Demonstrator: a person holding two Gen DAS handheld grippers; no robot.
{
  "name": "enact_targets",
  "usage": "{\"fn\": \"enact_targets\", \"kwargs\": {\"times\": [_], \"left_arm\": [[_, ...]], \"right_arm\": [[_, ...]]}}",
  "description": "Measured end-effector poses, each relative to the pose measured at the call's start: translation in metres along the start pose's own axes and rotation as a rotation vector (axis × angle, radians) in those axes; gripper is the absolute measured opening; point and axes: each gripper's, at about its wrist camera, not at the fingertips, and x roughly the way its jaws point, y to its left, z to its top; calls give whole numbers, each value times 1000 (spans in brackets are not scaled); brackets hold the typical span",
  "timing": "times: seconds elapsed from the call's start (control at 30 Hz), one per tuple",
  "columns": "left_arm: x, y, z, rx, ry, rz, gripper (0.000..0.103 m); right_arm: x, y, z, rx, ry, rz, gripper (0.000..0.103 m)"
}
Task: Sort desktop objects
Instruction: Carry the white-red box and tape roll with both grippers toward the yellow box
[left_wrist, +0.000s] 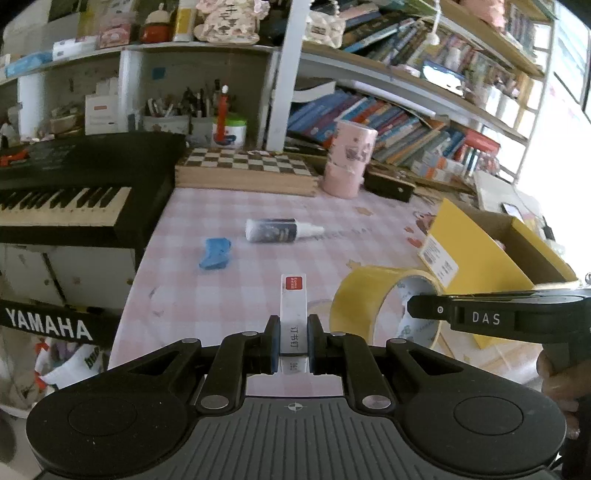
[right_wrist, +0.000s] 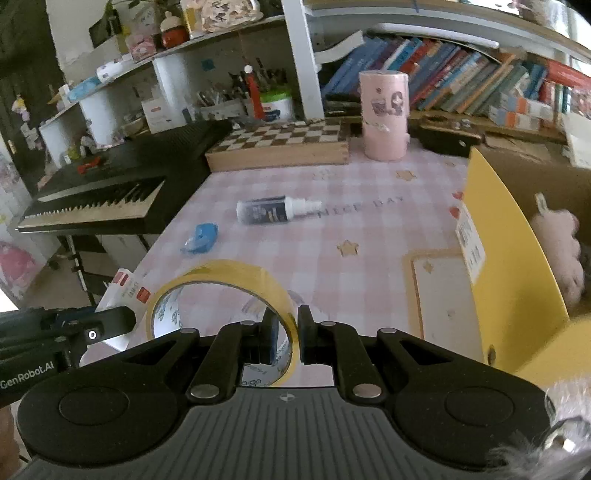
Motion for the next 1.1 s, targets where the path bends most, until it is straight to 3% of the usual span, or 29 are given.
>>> {"fn": "enact_targets", "kwargs": {"times": [0.63,1.1], "left_arm": [[-63,-1,-46,117,19,-103,13],[-75,-25,-70,210,73,-221,13]], "right_arm": [[-69,35,-81,101,-12,-91,10],[-109,33,-134,205,-1,-184,10]]}}
